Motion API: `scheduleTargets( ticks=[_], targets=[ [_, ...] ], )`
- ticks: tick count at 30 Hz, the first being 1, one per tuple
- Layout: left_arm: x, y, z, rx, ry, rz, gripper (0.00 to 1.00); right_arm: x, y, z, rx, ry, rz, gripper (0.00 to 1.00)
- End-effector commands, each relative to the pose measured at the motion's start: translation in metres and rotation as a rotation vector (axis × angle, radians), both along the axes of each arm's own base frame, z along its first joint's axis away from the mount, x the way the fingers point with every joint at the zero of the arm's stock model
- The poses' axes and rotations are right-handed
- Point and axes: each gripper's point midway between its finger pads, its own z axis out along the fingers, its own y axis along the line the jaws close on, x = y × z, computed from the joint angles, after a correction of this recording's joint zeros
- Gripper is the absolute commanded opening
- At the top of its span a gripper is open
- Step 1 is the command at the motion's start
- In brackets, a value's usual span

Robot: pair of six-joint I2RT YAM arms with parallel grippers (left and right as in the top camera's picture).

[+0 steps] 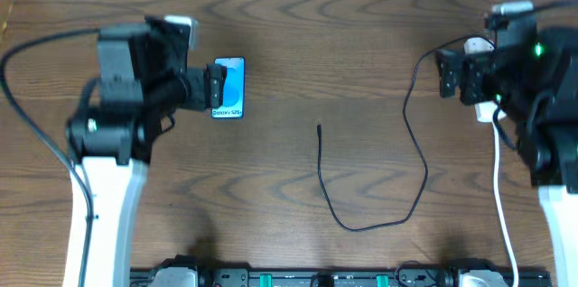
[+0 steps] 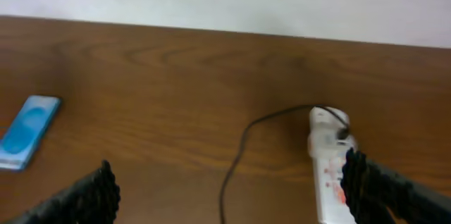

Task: Plug charger to phone and switch on socket
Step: 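Move the left gripper over the blue phone and lower toward it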

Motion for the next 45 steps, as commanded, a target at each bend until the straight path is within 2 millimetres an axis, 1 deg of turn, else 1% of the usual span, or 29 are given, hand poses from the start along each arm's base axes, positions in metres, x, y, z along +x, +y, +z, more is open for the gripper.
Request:
scheduleTargets(
  ticks=[1,3,4,5,10,15,19,20,22,27,32,35,37,41,45],
  targets=[
    [0.012,-0.004,0.013,-0.008,0.067,-0.013,0.87,0.009,0.017,0.015,0.057,0.029,0.093,0.99],
    [0.015,-0.003,0.014,-0.005,0.107,-0.009,0.87,0.013,0.022,0.016,0.062,0.064,0.124,0.99],
    [0.021,-0.004,0.012,-0.004,0.112,-0.010,0.87,0.017,0.023,0.017,0.049,0.090,0.140,0.99],
    [0.022,-0.004,0.010,-0.004,0.120,-0.009,0.87,0.020,0.023,0.017,0.040,0.098,0.147,0.99],
    [0.028,-0.005,0.001,-0.012,0.141,-0.007,0.87,0.034,0.024,0.020,0.026,0.069,0.158,0.99],
    [0.031,-0.005,0.001,-0.011,0.137,-0.007,0.87,0.036,0.025,0.023,0.029,0.057,0.162,0.99],
    [0.049,-0.005,0.003,-0.014,0.086,0.000,0.87,0.034,0.034,0.025,0.060,0.049,0.208,0.99],
    [0.054,-0.005,0.002,-0.020,0.083,0.011,0.87,0.034,0.035,0.026,0.060,0.048,0.216,0.99],
    [0.064,0.003,-0.005,-0.019,0.093,0.079,0.87,0.033,0.035,0.025,0.056,0.048,0.218,0.99],
    [0.082,0.018,-0.027,0.002,0.168,0.201,0.87,0.032,0.035,0.023,0.056,0.058,0.218,0.99],
    [0.101,0.017,-0.048,0.011,0.274,0.212,0.87,0.033,0.035,0.022,0.057,0.061,0.219,0.99],
    [0.110,0.017,-0.065,0.023,0.351,0.212,0.87,0.033,0.036,0.020,0.057,0.069,0.219,0.99],
    [0.112,0.017,-0.080,0.032,0.406,0.212,0.87,0.033,0.036,0.017,0.058,0.082,0.218,0.99],
    [0.110,0.016,-0.116,0.064,0.511,0.185,0.87,0.033,0.036,0.007,0.060,0.118,0.217,0.99],
    [0.109,0.015,-0.144,0.077,0.587,0.179,0.87,0.036,0.036,-0.004,0.063,0.160,0.216,0.97]
  ],
)
